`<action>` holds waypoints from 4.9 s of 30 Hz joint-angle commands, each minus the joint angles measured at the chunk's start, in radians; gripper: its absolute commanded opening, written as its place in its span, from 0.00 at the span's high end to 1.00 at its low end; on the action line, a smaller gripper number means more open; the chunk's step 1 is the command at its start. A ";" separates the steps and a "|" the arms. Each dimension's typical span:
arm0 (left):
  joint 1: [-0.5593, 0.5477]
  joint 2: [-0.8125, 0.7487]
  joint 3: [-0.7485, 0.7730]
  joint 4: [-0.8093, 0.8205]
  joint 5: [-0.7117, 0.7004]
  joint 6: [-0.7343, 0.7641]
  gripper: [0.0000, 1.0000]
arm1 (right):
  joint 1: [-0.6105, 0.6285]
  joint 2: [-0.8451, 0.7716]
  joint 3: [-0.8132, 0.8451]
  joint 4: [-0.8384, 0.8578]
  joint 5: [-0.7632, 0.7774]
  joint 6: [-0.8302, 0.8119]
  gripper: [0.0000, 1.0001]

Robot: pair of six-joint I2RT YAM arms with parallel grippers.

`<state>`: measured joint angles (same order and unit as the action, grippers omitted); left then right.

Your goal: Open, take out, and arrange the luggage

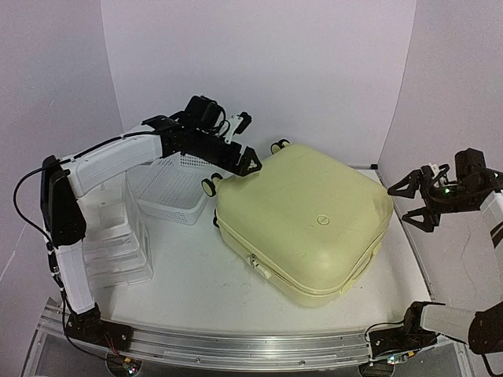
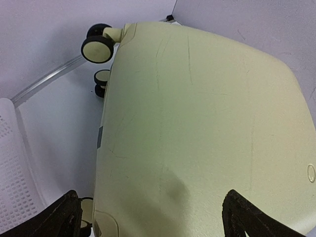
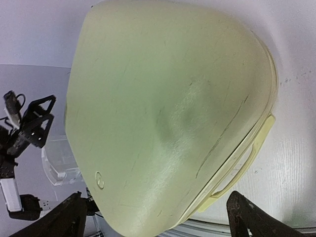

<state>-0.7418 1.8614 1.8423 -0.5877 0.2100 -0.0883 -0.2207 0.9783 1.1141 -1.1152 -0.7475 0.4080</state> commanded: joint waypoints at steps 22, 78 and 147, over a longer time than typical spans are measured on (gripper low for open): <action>-0.099 0.526 0.635 0.062 0.474 -0.263 0.12 | 0.009 -0.076 0.033 -0.074 -0.094 0.036 0.02; -0.061 -0.237 -0.235 0.120 -0.187 -0.117 0.01 | 0.012 -0.024 0.149 -0.115 -0.059 -0.030 0.02; -0.415 0.143 -1.011 1.659 -0.010 -0.047 0.75 | 0.035 -0.009 0.110 -0.069 -0.087 -0.019 0.02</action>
<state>-1.1473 1.9930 0.7986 1.0492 0.2775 -0.1349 -0.1905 0.9718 1.2144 -1.2144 -0.8196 0.3939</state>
